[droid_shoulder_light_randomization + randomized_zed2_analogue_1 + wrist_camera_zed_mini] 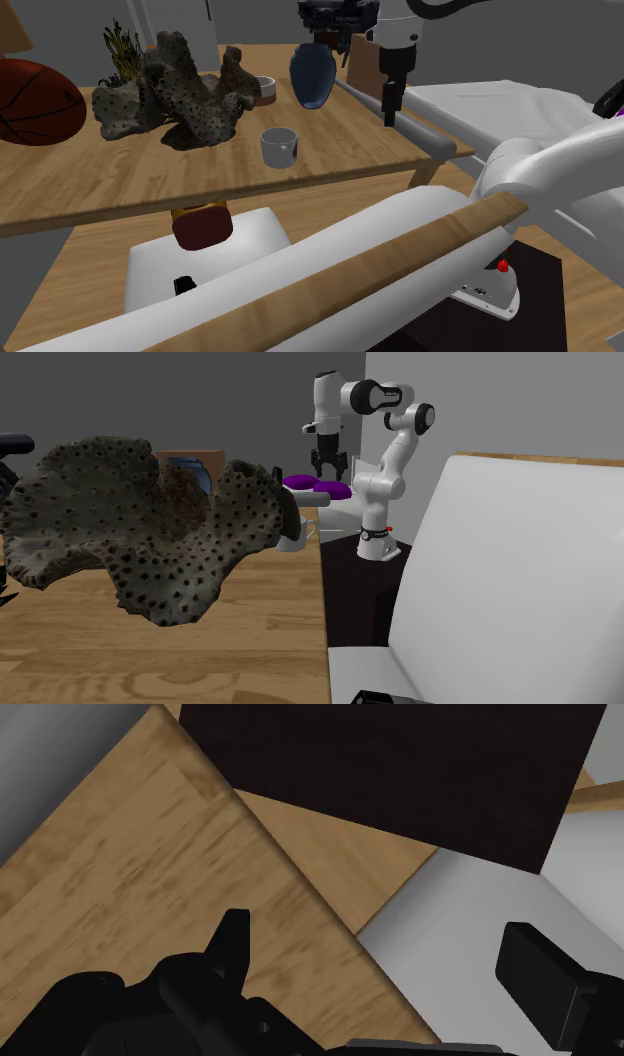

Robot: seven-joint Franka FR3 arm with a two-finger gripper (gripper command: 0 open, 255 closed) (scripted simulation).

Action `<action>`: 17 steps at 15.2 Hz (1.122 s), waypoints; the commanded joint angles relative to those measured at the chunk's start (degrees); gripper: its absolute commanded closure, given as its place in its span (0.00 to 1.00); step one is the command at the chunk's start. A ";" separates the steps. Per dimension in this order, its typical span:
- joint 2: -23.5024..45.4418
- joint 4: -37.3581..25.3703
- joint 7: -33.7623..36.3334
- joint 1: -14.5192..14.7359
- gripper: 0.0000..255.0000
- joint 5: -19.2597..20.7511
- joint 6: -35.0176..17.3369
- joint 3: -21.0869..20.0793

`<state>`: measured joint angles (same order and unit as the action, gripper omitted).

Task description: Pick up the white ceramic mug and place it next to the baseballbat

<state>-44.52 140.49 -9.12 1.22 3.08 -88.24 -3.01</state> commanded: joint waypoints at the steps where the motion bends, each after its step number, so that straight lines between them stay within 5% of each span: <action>1: 0.00 0.00 0.00 0.00 0.00 0.00 0.00 0.00; 17: 34.14 -19.55 -6.84 3.20 0.00 -3.11 -17.67 -0.09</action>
<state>-12.92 122.89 -15.53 4.22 0.21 -105.10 -2.99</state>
